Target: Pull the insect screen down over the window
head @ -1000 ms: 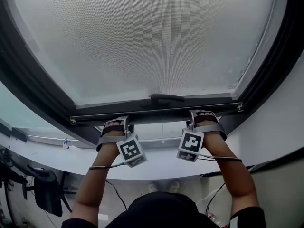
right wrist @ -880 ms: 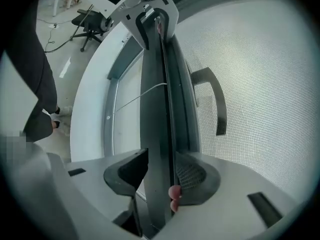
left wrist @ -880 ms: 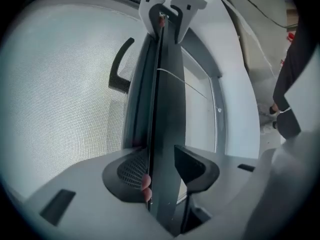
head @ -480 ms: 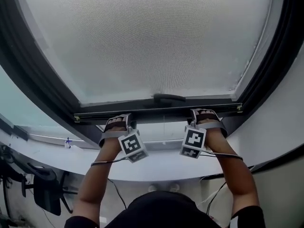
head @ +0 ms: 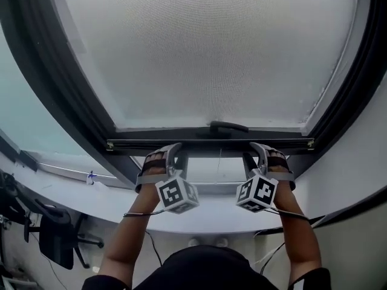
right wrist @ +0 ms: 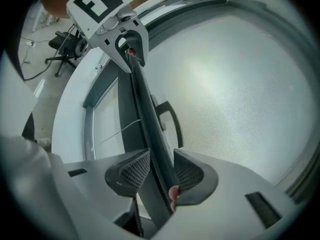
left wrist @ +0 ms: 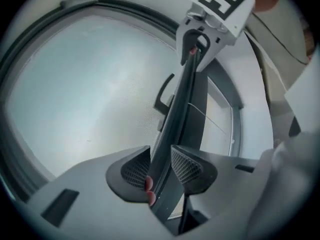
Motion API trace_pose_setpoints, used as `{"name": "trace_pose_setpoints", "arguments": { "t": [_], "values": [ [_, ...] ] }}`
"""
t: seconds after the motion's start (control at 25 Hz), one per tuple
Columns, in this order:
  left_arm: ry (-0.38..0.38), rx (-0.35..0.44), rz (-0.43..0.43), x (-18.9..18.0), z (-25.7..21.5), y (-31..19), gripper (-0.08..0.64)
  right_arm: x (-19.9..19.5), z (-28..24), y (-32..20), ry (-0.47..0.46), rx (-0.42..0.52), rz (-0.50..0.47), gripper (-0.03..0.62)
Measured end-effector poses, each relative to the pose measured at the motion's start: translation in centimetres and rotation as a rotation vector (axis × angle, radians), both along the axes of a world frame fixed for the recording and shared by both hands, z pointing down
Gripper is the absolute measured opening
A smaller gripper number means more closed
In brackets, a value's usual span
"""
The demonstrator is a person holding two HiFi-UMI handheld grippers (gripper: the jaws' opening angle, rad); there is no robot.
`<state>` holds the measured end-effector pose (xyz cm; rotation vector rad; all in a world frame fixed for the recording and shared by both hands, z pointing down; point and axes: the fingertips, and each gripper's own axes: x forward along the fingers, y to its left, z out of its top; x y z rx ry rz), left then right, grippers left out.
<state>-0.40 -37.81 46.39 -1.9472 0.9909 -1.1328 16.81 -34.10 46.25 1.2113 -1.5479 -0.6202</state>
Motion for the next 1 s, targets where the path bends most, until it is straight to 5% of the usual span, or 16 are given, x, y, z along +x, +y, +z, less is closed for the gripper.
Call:
{"name": "trace_pose_setpoints", "arguments": {
  "t": [0.2, 0.36, 0.48, 0.64, 0.76, 1.0],
  "values": [
    [0.286, -0.050, -0.042, -1.8, -1.5, 1.8, 0.130, -2.8, -1.6, 2.3, -0.196, 0.108, 0.020, 0.150],
    [0.630, -0.214, 0.036, -2.1, -1.8, 4.1, 0.123, -3.6, -2.5, 4.0, -0.603, 0.160, 0.100, 0.111],
    [0.735, -0.238, 0.083, -2.2, -1.9, 5.9, 0.112, -3.9, -2.4, 5.8, -0.834, 0.207, 0.170, 0.079],
    [0.784, -0.192, -0.013, -3.8, -1.9, 6.3, 0.071, -4.4, -3.0, 8.3, -0.817, 0.342, 0.178, 0.008],
    [0.856, -0.188, -0.042, -4.3, -1.9, 7.2, 0.003, -5.0, -2.9, 9.7, -0.845, 0.353, 0.166, 0.006],
    [1.019, -0.261, -0.061, -3.6, -1.3, 10.6, 0.003, -4.7, -2.4, 12.5, -0.932, 0.343, 0.154, 0.006]
  ]
}}
